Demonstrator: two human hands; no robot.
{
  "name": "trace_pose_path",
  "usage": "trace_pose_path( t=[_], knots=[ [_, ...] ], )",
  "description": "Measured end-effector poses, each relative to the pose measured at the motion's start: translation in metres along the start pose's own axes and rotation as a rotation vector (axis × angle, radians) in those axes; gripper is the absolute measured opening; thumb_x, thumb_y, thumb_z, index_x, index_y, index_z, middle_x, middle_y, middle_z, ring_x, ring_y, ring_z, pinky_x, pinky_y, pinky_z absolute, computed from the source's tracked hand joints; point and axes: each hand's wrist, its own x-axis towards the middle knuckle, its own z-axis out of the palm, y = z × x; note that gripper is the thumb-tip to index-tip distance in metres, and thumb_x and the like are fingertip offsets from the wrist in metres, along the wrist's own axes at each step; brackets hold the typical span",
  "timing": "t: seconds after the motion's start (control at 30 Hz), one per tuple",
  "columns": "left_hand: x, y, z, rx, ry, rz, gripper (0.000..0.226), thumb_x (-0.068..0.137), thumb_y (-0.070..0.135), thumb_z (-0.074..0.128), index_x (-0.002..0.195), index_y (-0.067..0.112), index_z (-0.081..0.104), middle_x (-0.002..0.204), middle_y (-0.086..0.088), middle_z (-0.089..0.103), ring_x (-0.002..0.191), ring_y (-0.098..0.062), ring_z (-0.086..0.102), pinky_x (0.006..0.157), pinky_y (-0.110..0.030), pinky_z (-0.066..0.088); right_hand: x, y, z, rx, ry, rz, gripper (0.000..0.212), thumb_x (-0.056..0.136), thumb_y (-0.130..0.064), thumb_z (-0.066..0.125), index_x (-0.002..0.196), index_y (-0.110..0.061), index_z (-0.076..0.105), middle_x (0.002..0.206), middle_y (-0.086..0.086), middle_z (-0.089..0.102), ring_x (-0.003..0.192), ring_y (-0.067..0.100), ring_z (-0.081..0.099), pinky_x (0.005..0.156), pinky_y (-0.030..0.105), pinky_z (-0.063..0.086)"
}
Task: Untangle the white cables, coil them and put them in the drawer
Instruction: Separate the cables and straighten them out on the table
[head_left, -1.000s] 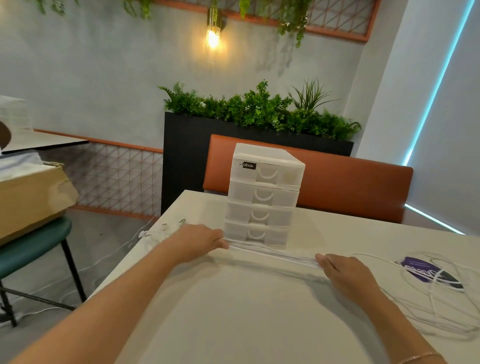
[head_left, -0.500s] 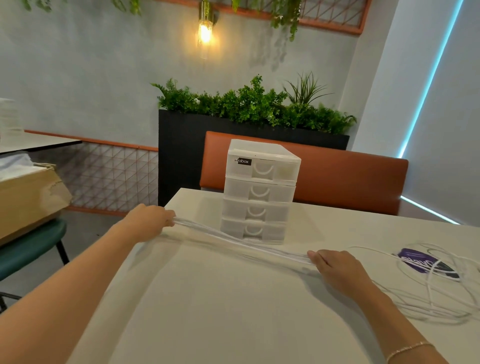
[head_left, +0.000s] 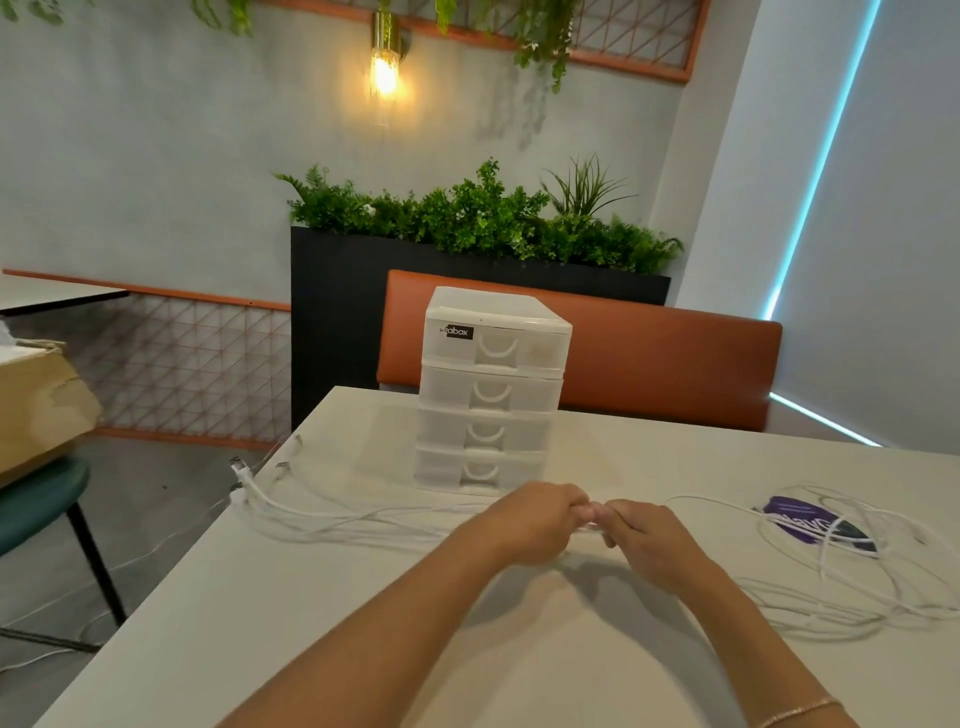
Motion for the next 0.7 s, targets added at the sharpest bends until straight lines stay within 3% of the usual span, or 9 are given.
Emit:
trace_pose_path(
  t=[0.1, 0.23, 0.3, 0.47, 0.6, 0.7],
  knots=[
    [0.007, -0.001, 0.006, -0.086, -0.019, 0.009, 0.034, 0.100, 0.032, 0.037, 0.116, 0.012, 0.059, 0.107, -0.007, 0.063, 0.089, -0.017, 0.053, 0.084, -0.030, 0.042, -0.003, 0.004, -0.005, 0.172, -0.063, 0.026, 0.032, 0.098, -0.033, 0.042, 0.073, -0.020, 0.058, 0.067, -0.011, 0.055, 0.066, 0.009, 0.049, 0.063, 0.020, 0.036],
    [0.008, -0.011, 0.002, -0.135, 0.063, 0.063, 0.029, 0.098, 0.027, 0.044, 0.104, 0.009, 0.066, 0.076, 0.004, 0.054, 0.066, -0.008, 0.046, 0.061, -0.014, 0.034, -0.011, 0.011, -0.023, 0.419, -0.184, 0.026, 0.014, 0.093, -0.022, 0.056, 0.083, -0.020, 0.066, 0.063, -0.005, 0.063, 0.054, 0.008, 0.046, 0.053, 0.020, 0.037],
    [0.007, -0.013, 0.002, -0.169, 0.071, 0.058, 0.028, 0.097, 0.027, 0.044, 0.100, 0.012, 0.067, 0.068, 0.009, 0.050, 0.058, -0.005, 0.041, 0.053, -0.013, 0.031, -0.012, 0.013, -0.027, 0.379, -0.195, 0.041, 0.022, 0.092, -0.022, 0.056, 0.074, -0.022, 0.068, 0.062, -0.007, 0.063, 0.052, 0.007, 0.045, 0.052, 0.018, 0.037],
    [0.006, -0.016, 0.003, -0.247, 0.090, 0.044, 0.025, 0.098, 0.030, 0.043, 0.085, 0.025, 0.064, 0.064, 0.009, 0.047, 0.055, -0.005, 0.040, 0.051, -0.015, 0.030, -0.009, 0.009, -0.022, 0.303, -0.055, 0.074, 0.040, 0.096, -0.027, 0.048, 0.058, -0.020, 0.057, 0.047, -0.011, 0.044, 0.051, 0.009, 0.035, 0.053, 0.020, 0.029],
    [0.008, -0.022, 0.003, -0.348, 0.146, 0.027, 0.022, 0.096, 0.026, 0.048, 0.083, 0.019, 0.064, 0.063, 0.009, 0.050, 0.057, -0.006, 0.041, 0.054, -0.017, 0.032, -0.013, 0.001, -0.021, 0.362, -0.263, 0.061, 0.031, 0.096, -0.025, 0.049, 0.072, -0.020, 0.068, 0.049, -0.010, 0.045, 0.048, 0.006, 0.034, 0.054, 0.019, 0.030],
    [0.006, -0.026, 0.000, -0.473, 0.073, 0.020, 0.025, 0.094, 0.026, 0.050, 0.079, 0.017, 0.066, 0.060, 0.010, 0.050, 0.055, -0.006, 0.039, 0.054, -0.018, 0.033, -0.011, 0.004, -0.022, 0.406, -0.226, 0.079, 0.030, 0.096, -0.023, 0.050, 0.075, -0.014, 0.068, 0.050, -0.009, 0.046, 0.049, 0.007, 0.035, 0.055, 0.021, 0.031]
  ],
)
